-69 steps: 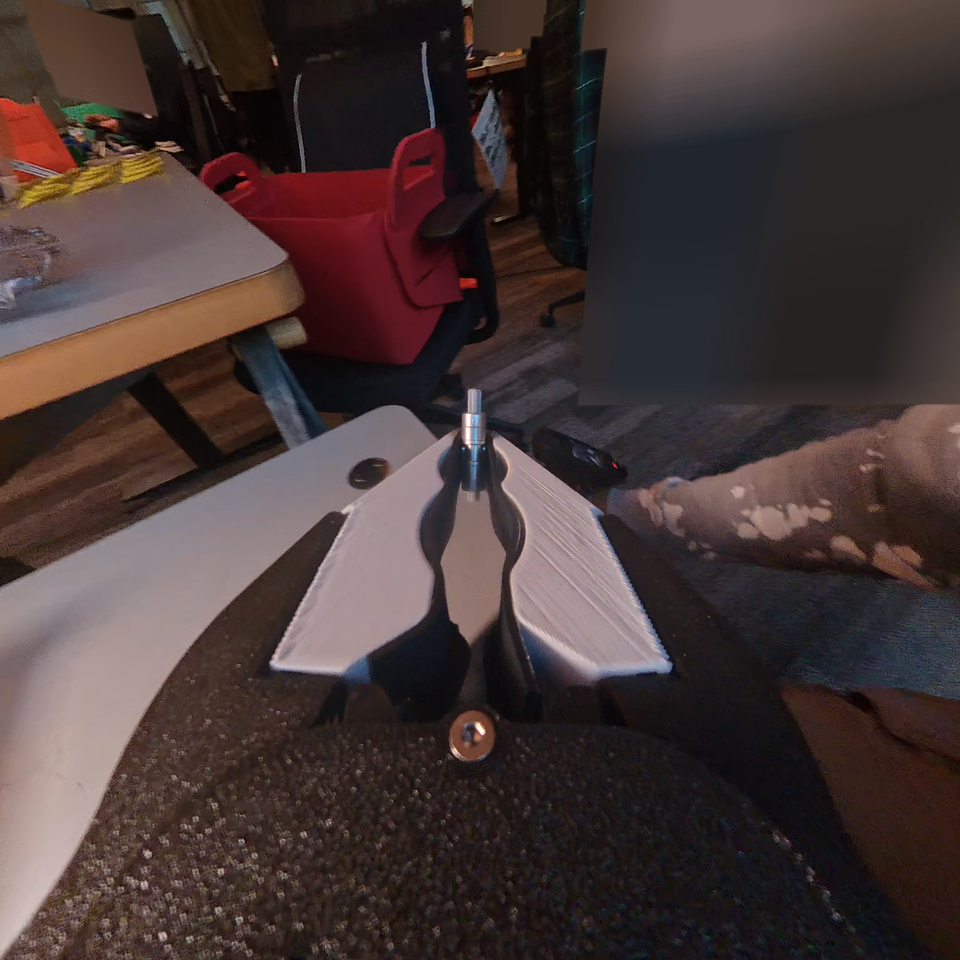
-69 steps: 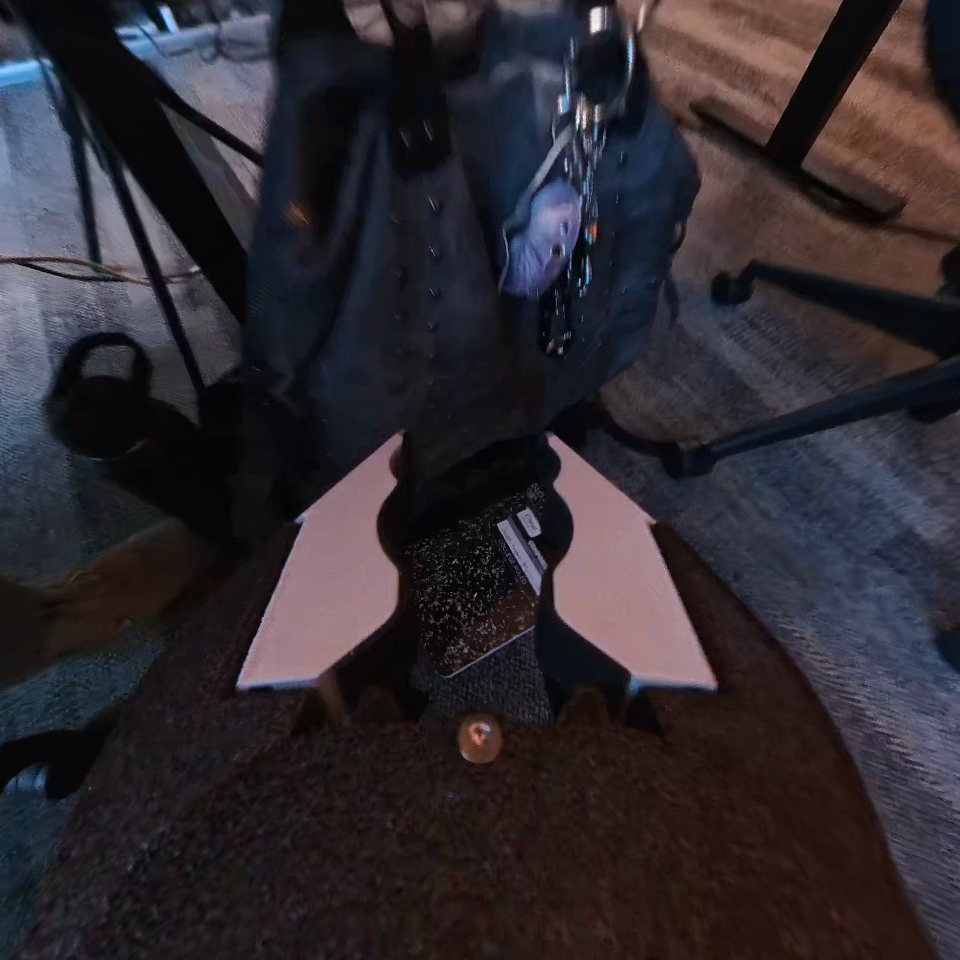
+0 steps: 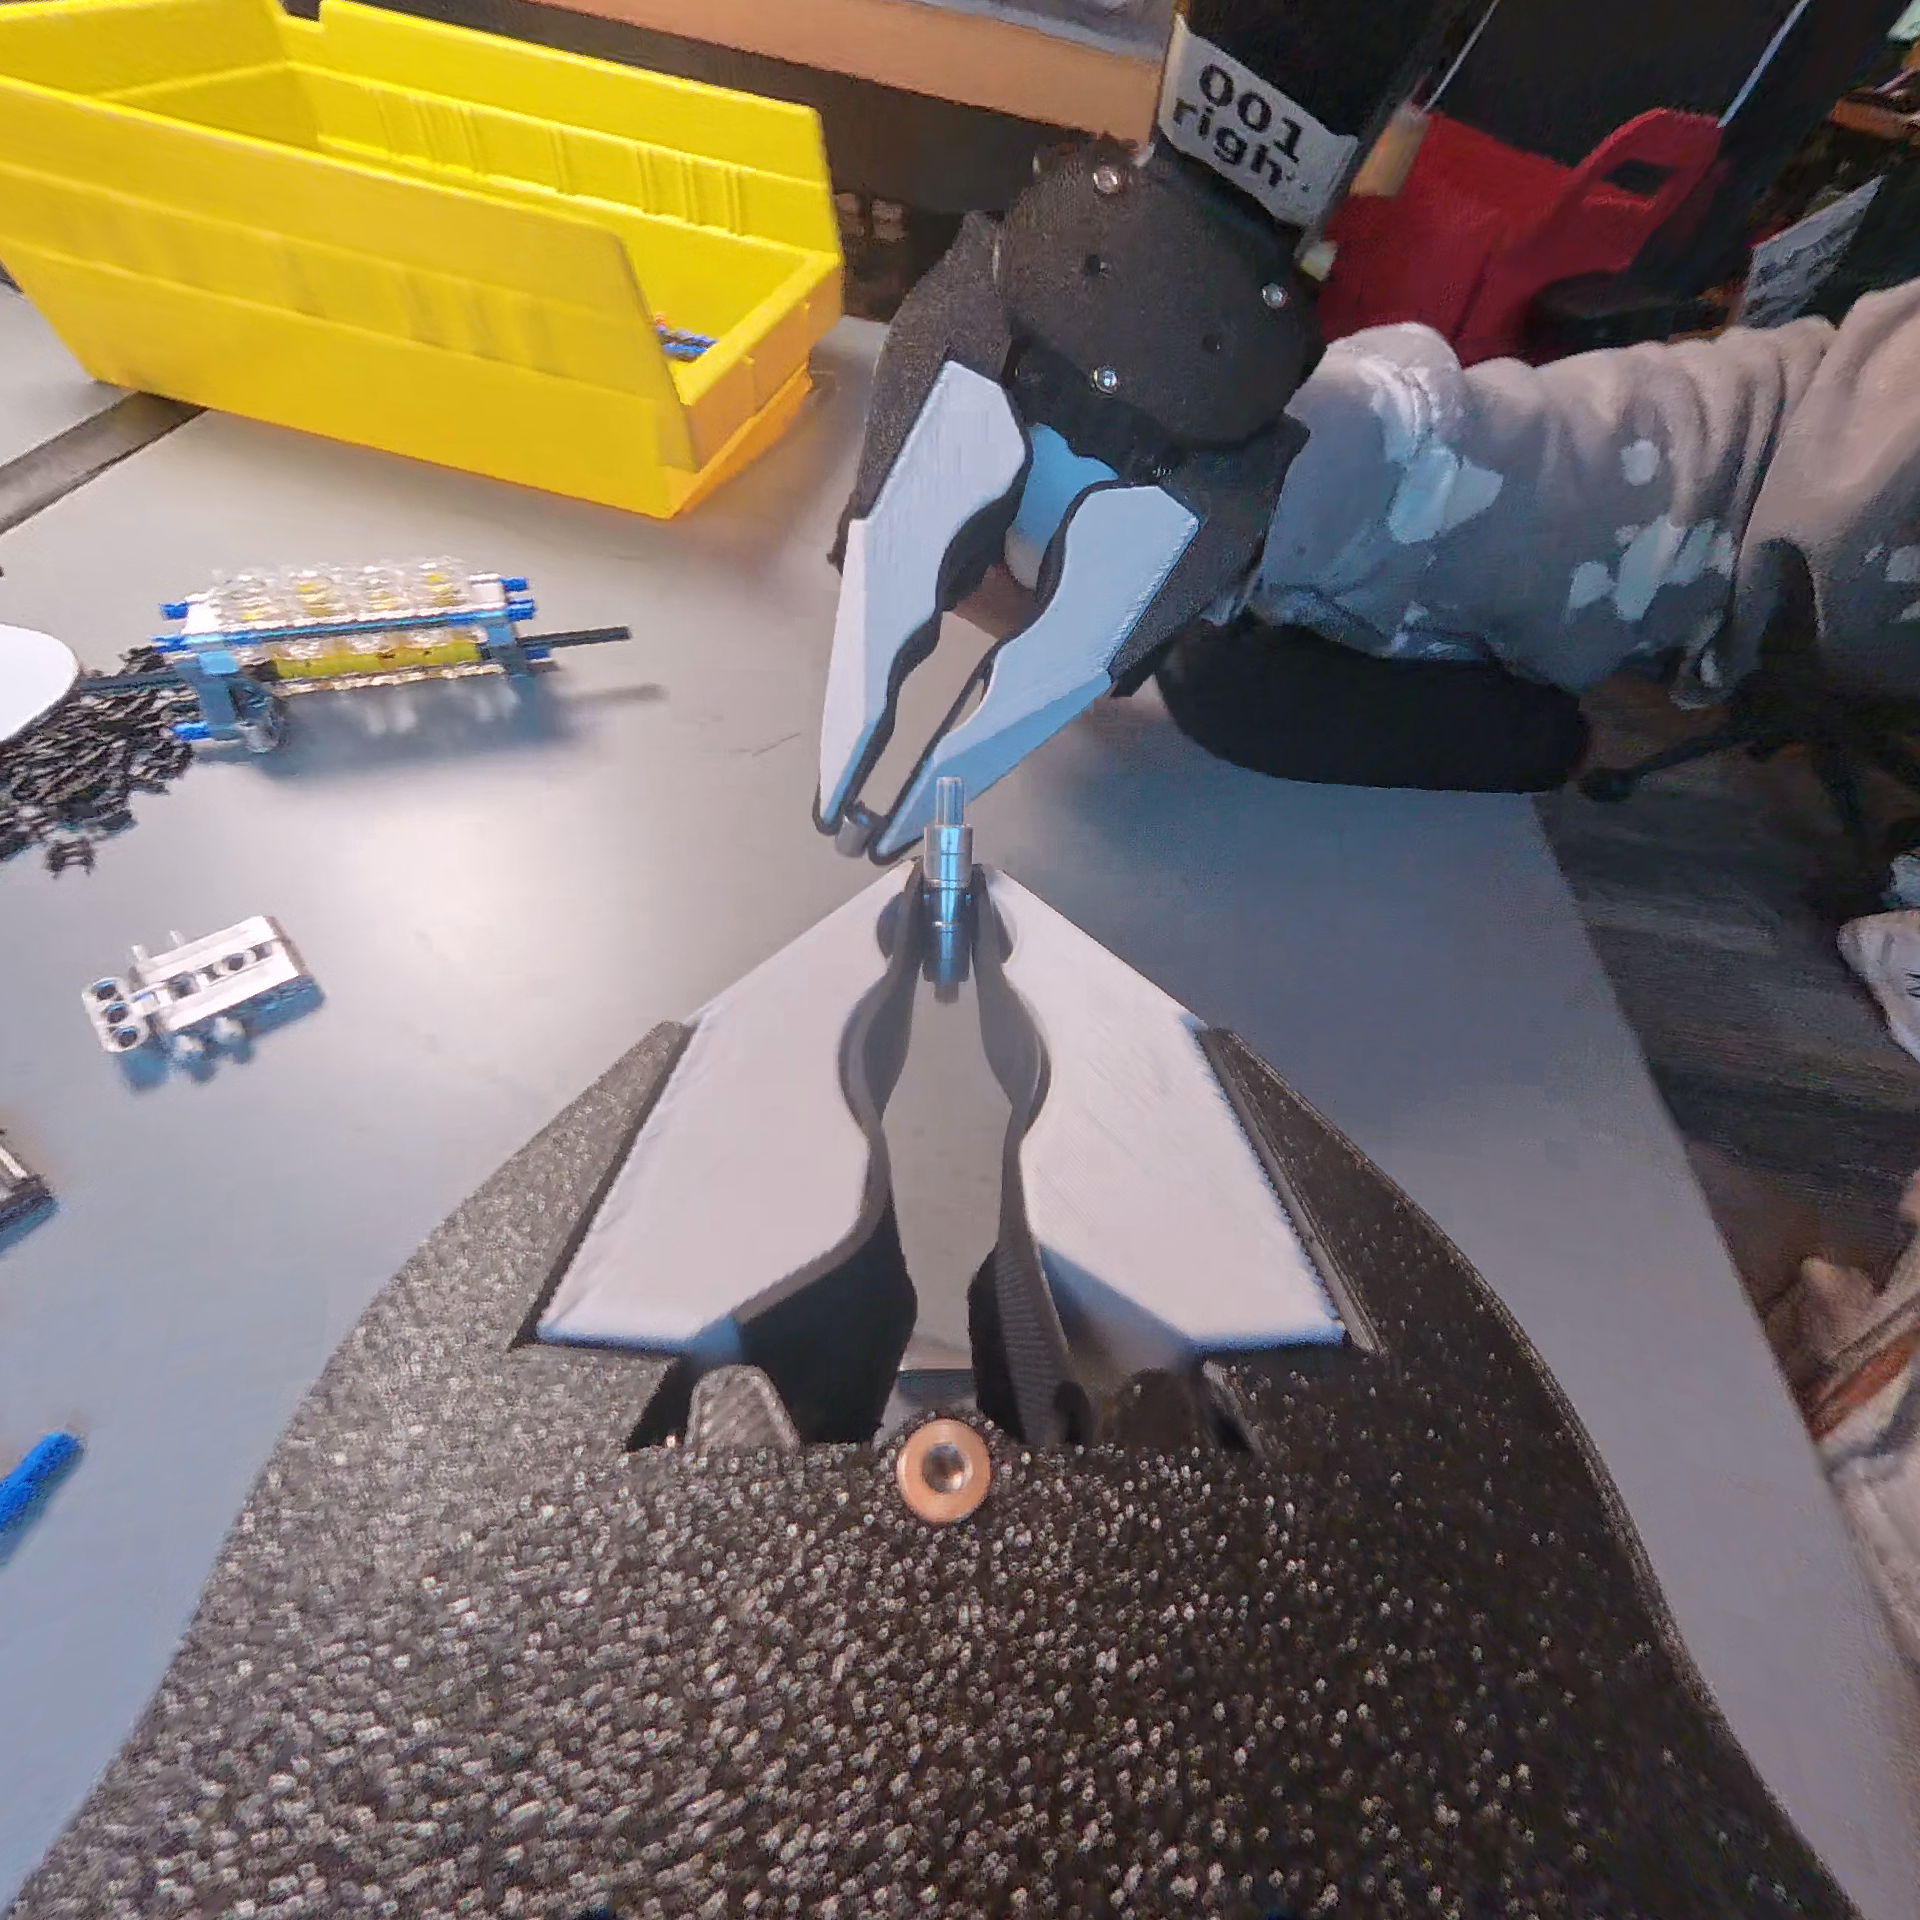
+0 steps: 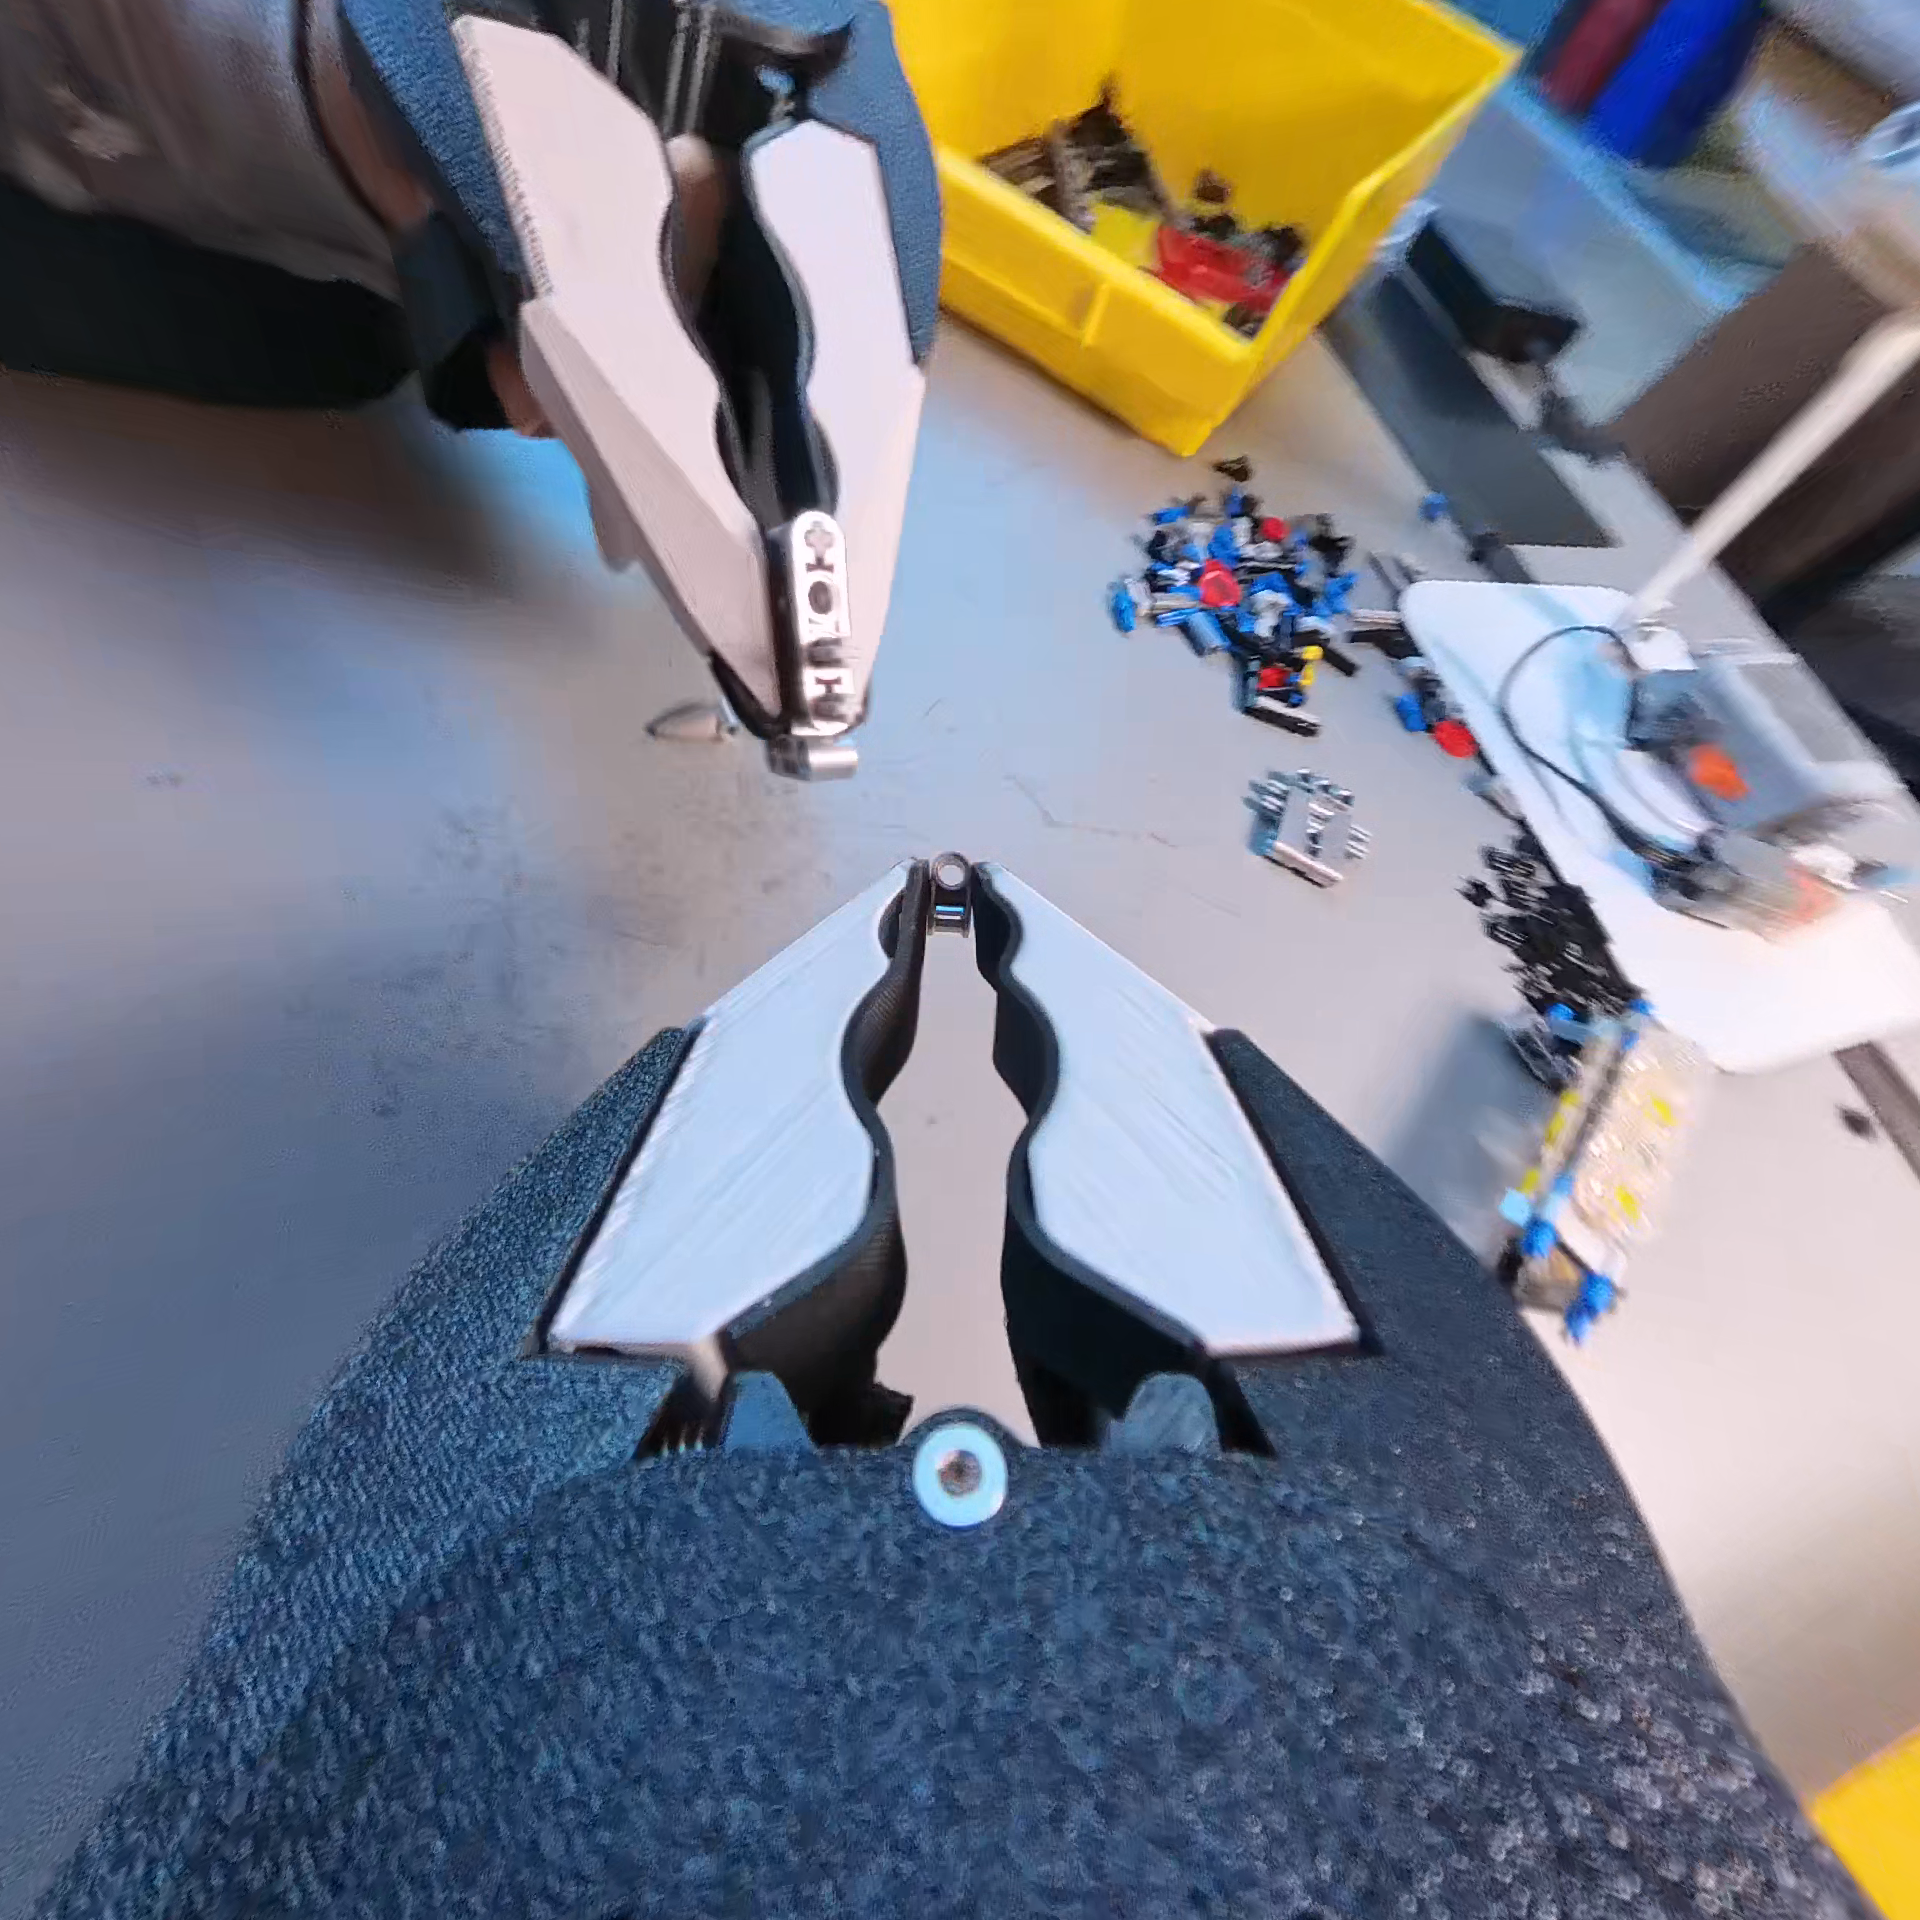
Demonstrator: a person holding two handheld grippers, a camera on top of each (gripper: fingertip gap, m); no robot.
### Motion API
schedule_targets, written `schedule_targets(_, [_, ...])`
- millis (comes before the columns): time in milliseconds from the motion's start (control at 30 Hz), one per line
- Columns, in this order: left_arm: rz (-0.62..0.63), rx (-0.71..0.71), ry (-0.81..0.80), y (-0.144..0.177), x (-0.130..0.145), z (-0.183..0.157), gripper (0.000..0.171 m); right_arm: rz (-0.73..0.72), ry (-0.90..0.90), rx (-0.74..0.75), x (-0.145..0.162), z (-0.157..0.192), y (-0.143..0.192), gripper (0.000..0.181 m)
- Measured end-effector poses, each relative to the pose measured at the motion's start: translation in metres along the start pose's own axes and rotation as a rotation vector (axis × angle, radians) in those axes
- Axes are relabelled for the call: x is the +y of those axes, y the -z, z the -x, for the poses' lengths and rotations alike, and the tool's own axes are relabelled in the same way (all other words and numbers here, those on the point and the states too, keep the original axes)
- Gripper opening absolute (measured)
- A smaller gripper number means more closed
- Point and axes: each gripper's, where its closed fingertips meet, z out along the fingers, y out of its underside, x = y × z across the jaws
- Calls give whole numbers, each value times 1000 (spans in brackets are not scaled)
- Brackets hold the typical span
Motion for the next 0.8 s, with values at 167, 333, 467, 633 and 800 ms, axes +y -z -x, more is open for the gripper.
schedule_targets(167, [11, -30, -41, 9, 17, 17, 5, 85, 46, -98, 18, -9, -20, 7])
schedule_targets(333, [154, -138, -335, 14, 35, 24, 5, 158, -35, -157, 31, 13, -23, 7])
schedule_targets(467, [308, -184, -407, 4, 66, 29, 5, 236, -58, -163, 49, 22, -23, 7])
schedule_targets(633, [287, -180, -383, -1, 64, 23, 5, 280, -79, -173, 57, 31, -19, 8])
schedule_targets(800, [259, -184, -316, -4, 65, 21, 5, 316, -96, -220, 62, 36, -6, 25])
